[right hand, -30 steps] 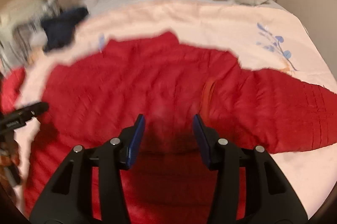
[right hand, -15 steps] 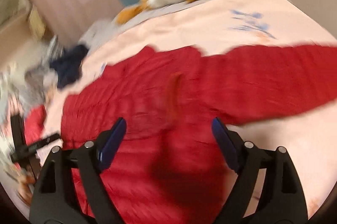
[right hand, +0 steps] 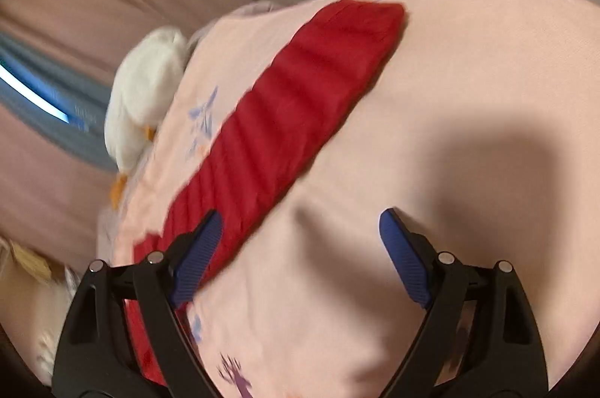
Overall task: Fold large clothes
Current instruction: 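Fold the held sleeve across the jacket body with the right tool and release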
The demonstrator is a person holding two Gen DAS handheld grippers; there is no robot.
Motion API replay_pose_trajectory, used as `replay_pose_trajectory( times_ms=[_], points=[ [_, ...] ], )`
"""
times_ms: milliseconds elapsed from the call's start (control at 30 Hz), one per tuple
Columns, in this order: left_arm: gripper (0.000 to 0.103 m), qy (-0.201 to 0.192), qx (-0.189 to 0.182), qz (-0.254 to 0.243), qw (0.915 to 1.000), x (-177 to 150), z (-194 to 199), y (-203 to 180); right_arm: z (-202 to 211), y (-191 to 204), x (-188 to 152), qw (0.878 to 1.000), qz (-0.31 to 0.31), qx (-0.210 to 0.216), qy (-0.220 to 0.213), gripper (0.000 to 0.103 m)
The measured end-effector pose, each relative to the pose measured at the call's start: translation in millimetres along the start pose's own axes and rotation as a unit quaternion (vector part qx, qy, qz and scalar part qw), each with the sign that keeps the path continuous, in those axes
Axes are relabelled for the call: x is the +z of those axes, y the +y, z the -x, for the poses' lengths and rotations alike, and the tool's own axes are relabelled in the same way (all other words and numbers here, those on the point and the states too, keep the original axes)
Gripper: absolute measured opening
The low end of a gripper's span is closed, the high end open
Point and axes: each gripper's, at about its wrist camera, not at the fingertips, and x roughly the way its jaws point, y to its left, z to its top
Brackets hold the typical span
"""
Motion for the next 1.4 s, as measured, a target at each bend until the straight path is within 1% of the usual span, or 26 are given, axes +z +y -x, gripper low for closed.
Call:
replay_pose_trajectory(
  times_ms=[133,267,333,367,400,433,467,500,567,633,667,700,767,800,867,900,967,1067,1133,1167,1200,1233,1267,1300,1367,1400],
  points=[
    [0.102,-0.002,0.001,-0.002,1.0,-0.9,1.3,-8.4,-21.9,4.3,16.4,1.0,-0.016,0.014,-0.009,0.087],
    [0.102,-0.003,0.002,-0.014,0.9999,1.5,1.2,-23.9,-46.3,6.4,32.2,0.999,-0.042,0.013,-0.024,0.079],
    [0.102,-0.006,0.004,-0.018,0.9998,2.3,2.3,-29.3,-54.2,5.1,40.3,0.998,-0.045,0.004,-0.031,0.071],
    [0.102,-0.008,0.004,-0.019,0.9998,3.0,3.1,-31.7,-57.9,5.1,42.3,0.998,-0.046,-0.002,-0.035,0.063],
    [0.102,-0.01,0.004,-0.02,0.9997,4.4,3.6,-34.5,-60.1,3.2,45.1,0.998,-0.046,-0.013,-0.042,0.051],
    [0.102,-0.011,0.004,-0.02,0.9997,5.2,4.2,-35.7,-61.7,0.6,46.8,0.998,-0.045,-0.025,-0.046,0.043],
    [0.102,-0.013,0.004,-0.019,0.9997,5.7,4.5,-36.8,-65.3,-0.2,47.4,0.997,-0.043,-0.04,-0.047,0.028],
    [0.102,-0.013,0.004,-0.018,0.9997,6.3,4.8,-38.1,-66.4,-1.3,47.5,0.997,-0.041,-0.045,-0.049,0.02],
    [0.102,-0.013,0.004,-0.022,0.9997,7.4,4.5,-40.9,-66.7,0.4,48.7,0.996,-0.021,-0.062,-0.053,0.012],
    [0.102,-0.014,0.005,-0.025,0.9996,7.0,4.6,-43.0,-66.0,21.1,46.9,0.991,0.044,-0.111,-0.059,0.008],
    [0.102,-0.014,0.004,-0.026,0.9995,6.8,4.5,-44.7,-61.3,28.9,43.4,0.988,0.068,-0.126,-0.064,0.005],
    [0.102,-0.014,0.002,-0.027,0.9995,6.7,4.6,-45.6,-56.5,43.4,39.9,0.983,0.098,-0.137,-0.073,0.004],
    [0.102,-0.013,-0.002,-0.028,0.9995,5.8,4.7,-48.9,-41.8,65.9,33.5,0.98,0.132,-0.118,-0.092,0.004],
    [0.102,-0.012,-0.003,-0.029,0.9995,5.5,3.8,-50.5,-32.1,84.5,29.0,0.978,0.154,-0.098,-0.105,0.004],
    [0.102,-0.01,-0.009,-0.031,0.9994,4.1,2.7,-54.4,-17.7,115.2,19.9,0.971,0.196,-0.065,-0.117,0.004],
    [0.102,-0.007,-0.016,-0.032,0.9993,2.9,2.0,-56.8,-9.8,136.4,11.9,0.966,0.226,-0.042,-0.121,0.004],
    [0.102,-0.003,-0.024,-0.033,0.9991,-0.3,0.8,-60.7,5.1,177.2,-12.3,0.949,0.291,-0.001,-0.122,0.004],
    [0.102,0.004,-0.042,-0.034,0.9985,-3.5,-2.0,-66.6,20.4,215.8,-50.3,0.927,0.355,0.046,-0.109,0.004],
    [0.102,0.012,-0.058,-0.03,0.9978,-5.1,-4.2,-71.1,25.0,242.8,-86.3,0.907,0.404,0.073,-0.09,0.004],
    [0.102,0.014,-0.067,-0.03,0.9972,-5.5,-4.9,-74.0,26.4,250.5,-100.7,0.9,0.421,0.078,-0.084,0.005],
    [0.102,0.015,-0.073,-0.03,0.9968,-5.5,-5.2,-76.5,26.4,263.0,-123.7,0.885,0.453,0.08,-0.078,0.006],
    [0.102,0.017,-0.078,-0.032,0.9963,-5.4,-5.8,-79.8,25.2,275.1,-148.3,0.865,0.489,0.077,-0.079,0.007],
    [0.102,0.018,-0.081,-0.034,0.996,-5.4,-6.5,-83.0,20.9,288.4,-174.2,0.842,0.529,0.072,-0.079,0.009],
    [0.102,0.018,-0.086,-0.035,0.9955,-4.6,-7.1,-86.3,21.8,293.2,-193.1,0.825,0.555,0.071,-0.076,0.01],
    [0.102,0.021,-0.097,-0.034,0.9945,-2.3,-9.6,-91.0,19.5,301.8,-239.8,0.789,0.608,0.076,-0.052,0.014],
    [0.102,0.025,-0.107,-0.032,0.9934,-0.4,-12.1,-93.9,11.6,305.0,-270.1,0.763,0.641,0.077,-0.027,0.016]
  ],
)
